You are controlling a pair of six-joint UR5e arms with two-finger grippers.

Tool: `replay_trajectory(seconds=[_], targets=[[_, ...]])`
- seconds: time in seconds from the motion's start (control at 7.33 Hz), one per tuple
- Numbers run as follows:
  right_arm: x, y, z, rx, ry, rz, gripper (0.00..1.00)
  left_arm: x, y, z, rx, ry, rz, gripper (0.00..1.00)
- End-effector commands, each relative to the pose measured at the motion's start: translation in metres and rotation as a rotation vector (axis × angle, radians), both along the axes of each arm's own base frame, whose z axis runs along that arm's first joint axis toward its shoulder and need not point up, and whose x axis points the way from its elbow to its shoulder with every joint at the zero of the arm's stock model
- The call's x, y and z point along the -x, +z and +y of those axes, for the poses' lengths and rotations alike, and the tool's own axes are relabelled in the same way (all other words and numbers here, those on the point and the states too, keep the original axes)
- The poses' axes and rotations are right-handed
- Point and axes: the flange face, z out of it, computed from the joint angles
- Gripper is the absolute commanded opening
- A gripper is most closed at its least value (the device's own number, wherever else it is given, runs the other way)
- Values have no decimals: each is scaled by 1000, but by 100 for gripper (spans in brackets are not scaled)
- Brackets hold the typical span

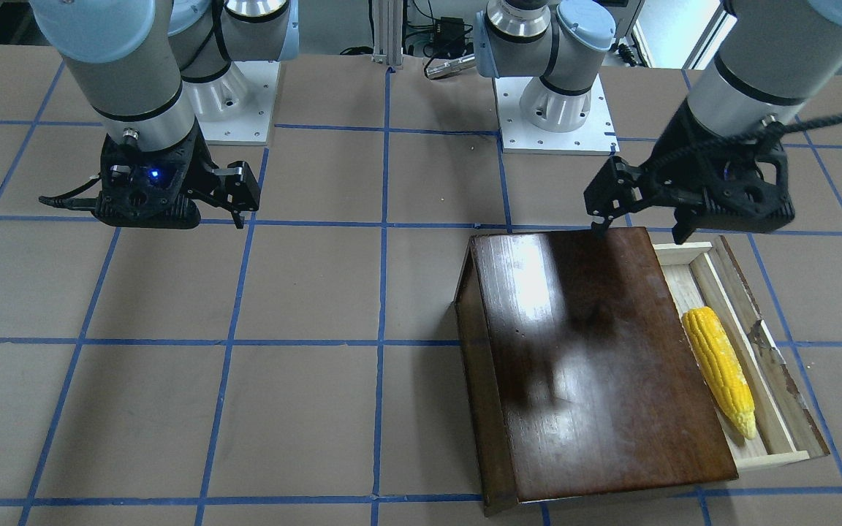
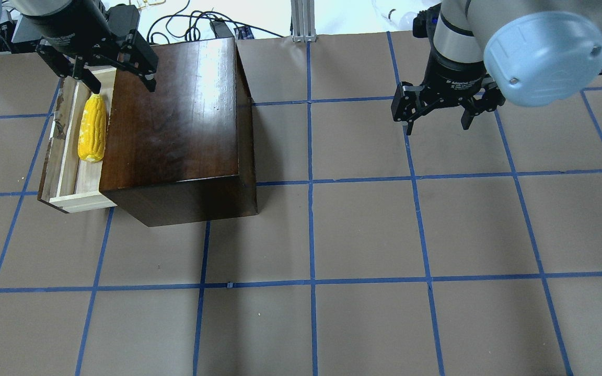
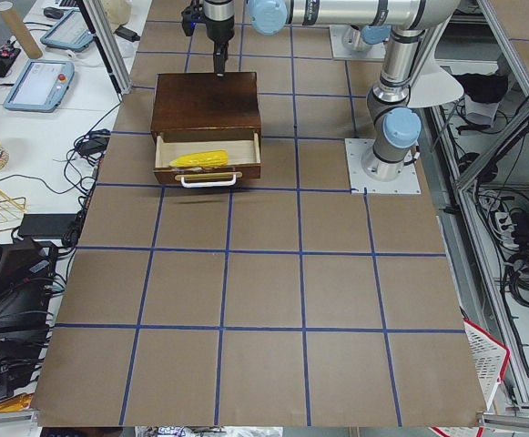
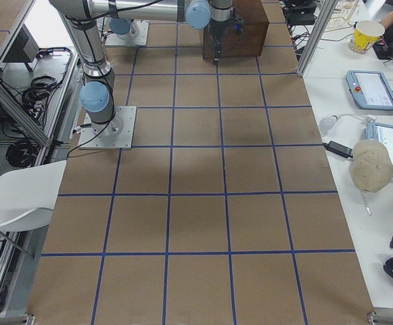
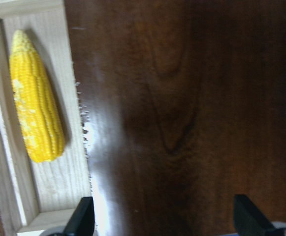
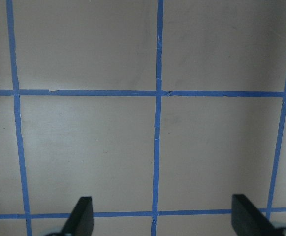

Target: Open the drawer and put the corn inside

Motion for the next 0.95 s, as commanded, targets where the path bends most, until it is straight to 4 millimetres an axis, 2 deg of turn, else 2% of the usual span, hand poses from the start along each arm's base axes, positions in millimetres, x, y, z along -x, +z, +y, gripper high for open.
replay_trajectory(seconds=[0.0, 0.27, 0.68, 0.82], targets=[[0, 0, 0, 0, 0, 0, 100, 57, 10, 38, -10, -40, -2, 100], [0, 0, 0, 0, 0, 1, 100, 59, 3, 52, -12, -33, -46, 100], [0, 0, 0, 0, 0, 5, 100, 48, 7, 50, 8, -13, -44, 100], [0, 0, 0, 0, 0, 3, 100, 44, 19, 45, 52, -4, -42, 100]])
